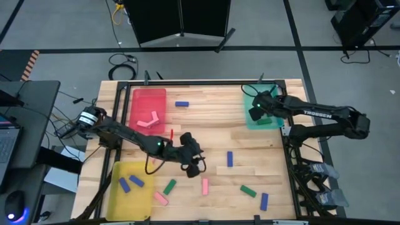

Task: Sort blocks
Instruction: Put the green block into the blue bin, then put the pink block into the red bin

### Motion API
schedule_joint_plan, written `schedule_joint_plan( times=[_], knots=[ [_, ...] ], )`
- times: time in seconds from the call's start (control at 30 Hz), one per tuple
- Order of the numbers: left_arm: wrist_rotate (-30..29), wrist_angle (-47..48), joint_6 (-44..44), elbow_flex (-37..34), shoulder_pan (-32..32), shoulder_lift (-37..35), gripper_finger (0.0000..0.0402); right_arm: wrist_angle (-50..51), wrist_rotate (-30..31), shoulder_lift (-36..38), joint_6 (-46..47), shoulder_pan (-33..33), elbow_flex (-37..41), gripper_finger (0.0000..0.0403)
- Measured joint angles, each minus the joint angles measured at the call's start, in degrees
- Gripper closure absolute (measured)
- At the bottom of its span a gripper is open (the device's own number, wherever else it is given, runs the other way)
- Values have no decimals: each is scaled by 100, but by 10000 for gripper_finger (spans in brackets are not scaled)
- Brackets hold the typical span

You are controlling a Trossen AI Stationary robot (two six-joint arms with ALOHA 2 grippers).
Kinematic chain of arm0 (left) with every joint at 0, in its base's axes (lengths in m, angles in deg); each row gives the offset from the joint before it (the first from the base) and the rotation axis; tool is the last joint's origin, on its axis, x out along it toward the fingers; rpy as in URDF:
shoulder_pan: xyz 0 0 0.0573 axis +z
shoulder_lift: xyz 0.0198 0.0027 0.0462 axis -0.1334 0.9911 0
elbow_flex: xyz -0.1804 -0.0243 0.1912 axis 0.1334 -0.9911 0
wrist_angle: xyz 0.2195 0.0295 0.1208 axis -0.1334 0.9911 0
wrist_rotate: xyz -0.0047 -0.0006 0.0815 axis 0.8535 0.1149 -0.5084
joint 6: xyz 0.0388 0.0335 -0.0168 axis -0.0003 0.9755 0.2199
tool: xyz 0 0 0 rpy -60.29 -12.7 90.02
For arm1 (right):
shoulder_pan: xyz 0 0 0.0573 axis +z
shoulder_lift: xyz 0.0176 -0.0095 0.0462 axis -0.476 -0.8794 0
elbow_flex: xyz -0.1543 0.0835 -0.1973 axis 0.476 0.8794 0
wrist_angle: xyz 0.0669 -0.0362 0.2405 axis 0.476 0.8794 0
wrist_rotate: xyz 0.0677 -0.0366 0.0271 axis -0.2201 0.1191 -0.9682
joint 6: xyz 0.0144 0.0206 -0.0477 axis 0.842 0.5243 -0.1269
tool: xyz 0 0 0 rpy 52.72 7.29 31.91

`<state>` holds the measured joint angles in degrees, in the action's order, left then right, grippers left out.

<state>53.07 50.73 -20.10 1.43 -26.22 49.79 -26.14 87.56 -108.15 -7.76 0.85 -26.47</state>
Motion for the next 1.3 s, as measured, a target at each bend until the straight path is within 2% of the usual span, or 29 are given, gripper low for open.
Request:
schedule_joint_plan(
  times=[0.1, 0.2, 0.3, 0.47, 0.67, 0.77, 0.87, 1.0, 1.17, 1.3],
  knots=[
    [-3, 639, 854, 361, -119, 76, 239, -288, -336, 153, -315, 14, 0, 41],
    [155, 1001, 1789, 723, -222, 208, 223, -551, -775, 349, -485, 122, 0, 12],
    [485, 1361, 2828, 1054, -335, 421, 212, -845, -1016, 565, -515, 354, -4, 24],
    [1006, 2008, 4252, 1876, -485, 1194, 208, -1122, -1130, 845, -412, 813, -2, 51],
    [1310, 3190, 5326, 3032, -519, 2189, 208, -1395, -1166, 897, -252, 1271, -4, 65],
    [1529, 3273, 5884, 3471, -521, 2537, 208, -1408, -1152, 865, -212, 1395, -2, 67],
    [1833, 3460, 6337, 3729, -543, 2801, 208, -1420, -1132, 836, -168, 1488, -2, 68],
    [1882, 3726, 6962, 3827, -630, 3029, 208, -1470, -1114, 811, -109, 1610, -3, 68],
    [1623, 3603, 7565, 3836, -721, 3163, 205, -1548, -1103, 740, -96, 1741, -2, 68],
    [1504, 3255, 7638, 3834, -734, 3280, 195, -1569, -988, 729, -85, 1819, -4, 68]
  ],
)
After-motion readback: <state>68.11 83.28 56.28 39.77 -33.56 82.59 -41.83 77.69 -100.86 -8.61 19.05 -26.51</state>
